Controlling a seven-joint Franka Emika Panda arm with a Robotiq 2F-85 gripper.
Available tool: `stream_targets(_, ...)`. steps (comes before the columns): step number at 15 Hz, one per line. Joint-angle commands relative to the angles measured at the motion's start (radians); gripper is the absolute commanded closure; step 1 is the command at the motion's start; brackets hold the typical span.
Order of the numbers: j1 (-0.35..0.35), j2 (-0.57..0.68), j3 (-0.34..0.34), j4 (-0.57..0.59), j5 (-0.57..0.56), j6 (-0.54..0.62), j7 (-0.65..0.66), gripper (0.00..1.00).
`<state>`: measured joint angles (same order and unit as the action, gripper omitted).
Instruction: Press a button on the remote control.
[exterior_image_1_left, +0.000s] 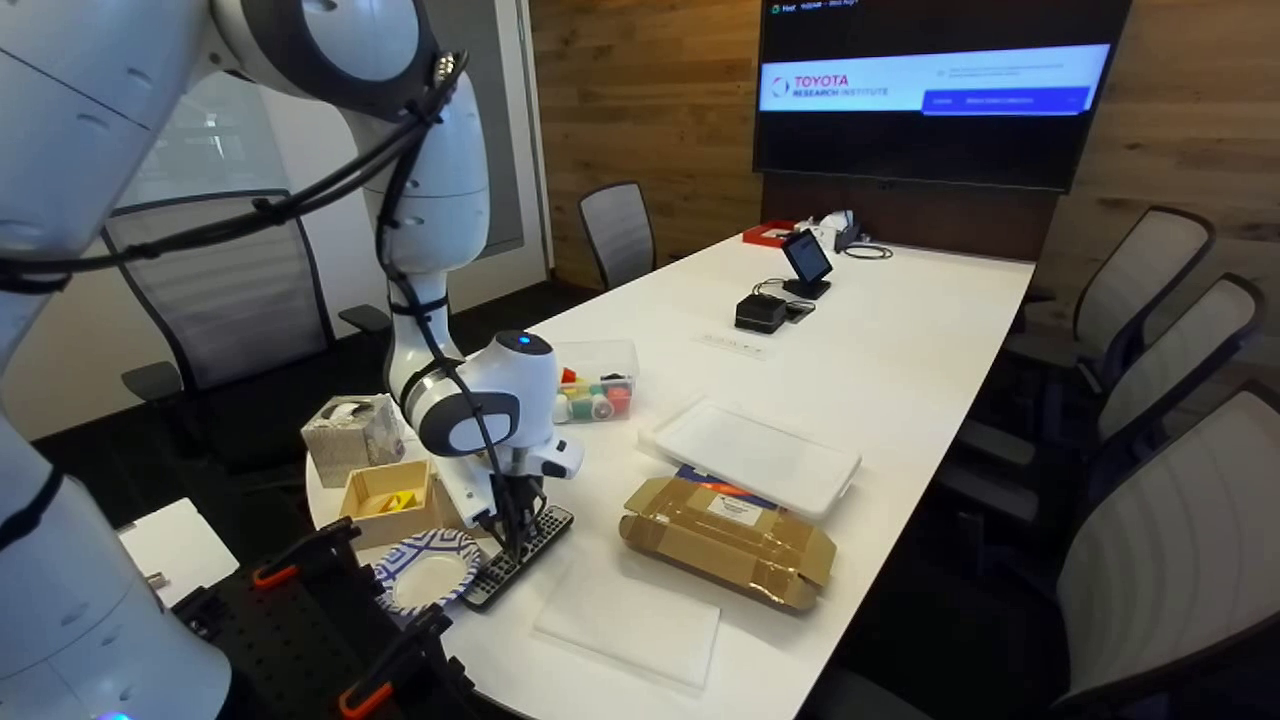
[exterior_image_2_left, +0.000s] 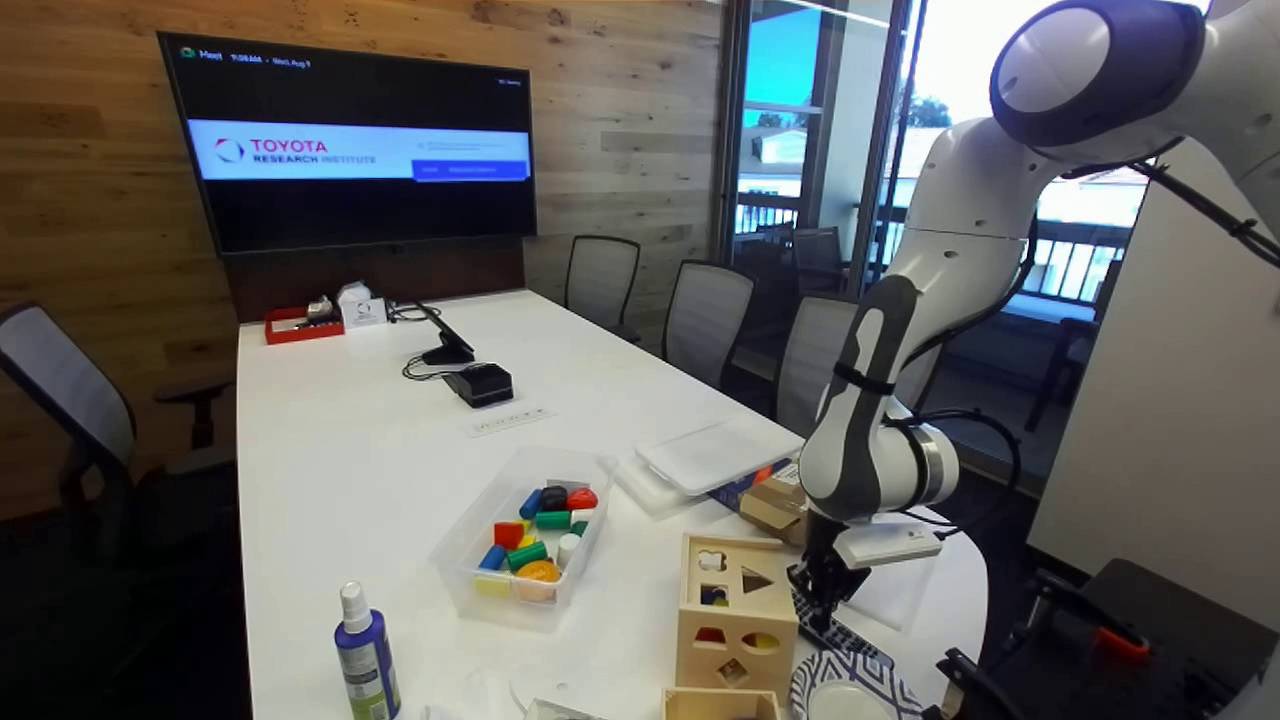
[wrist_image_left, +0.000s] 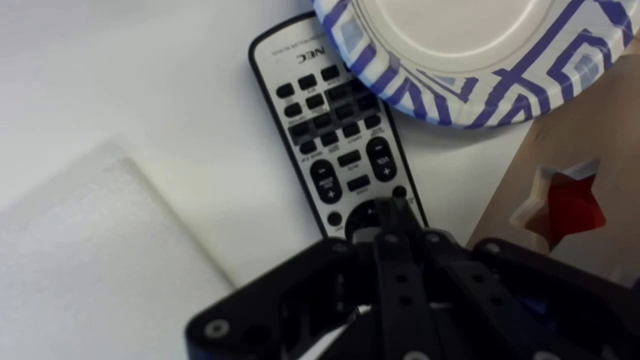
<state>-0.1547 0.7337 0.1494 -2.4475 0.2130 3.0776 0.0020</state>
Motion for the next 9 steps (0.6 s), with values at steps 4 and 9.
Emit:
stream_targets(4,0.039,-0.218,-0.009,-0.145,-0.017,-0.032,0.044,1.0)
stream_targets(9,0.157,-0.478,-0.078,-0.235,-0.064,-0.195,0.058,0.66)
